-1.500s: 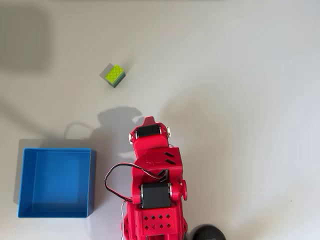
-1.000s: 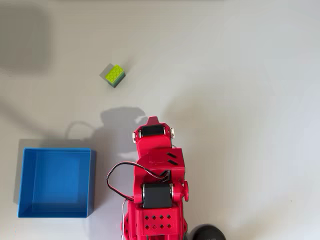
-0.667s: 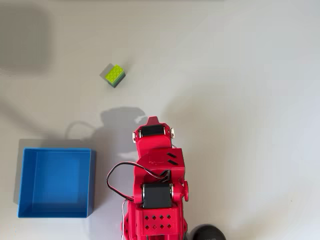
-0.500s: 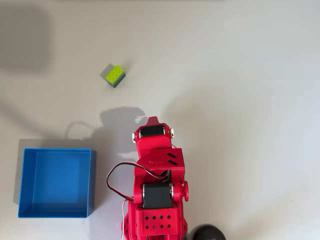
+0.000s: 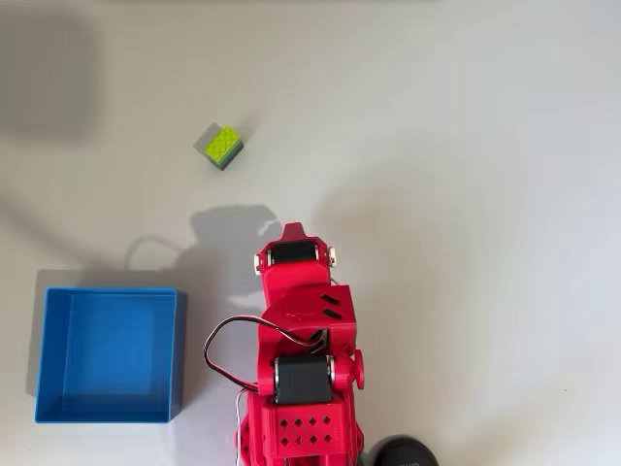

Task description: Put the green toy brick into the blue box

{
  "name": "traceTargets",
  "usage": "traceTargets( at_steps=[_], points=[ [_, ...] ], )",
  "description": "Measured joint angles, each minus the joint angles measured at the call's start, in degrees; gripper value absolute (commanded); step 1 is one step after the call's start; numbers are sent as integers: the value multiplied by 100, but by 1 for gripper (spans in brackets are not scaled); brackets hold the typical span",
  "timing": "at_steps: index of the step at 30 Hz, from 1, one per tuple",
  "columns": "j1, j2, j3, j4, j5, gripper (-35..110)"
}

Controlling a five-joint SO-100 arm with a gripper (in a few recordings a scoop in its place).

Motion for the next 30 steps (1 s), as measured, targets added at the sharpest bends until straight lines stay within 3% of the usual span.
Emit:
traceTargets(
  at_steps=[17,27,30],
  points=[
    [-185,-3498,-2856,-483,-229,0],
    [-580,-5194,-4324,-466,-1705,0],
    [-668,-5713,-4614,-466,-1978,15]
  ],
)
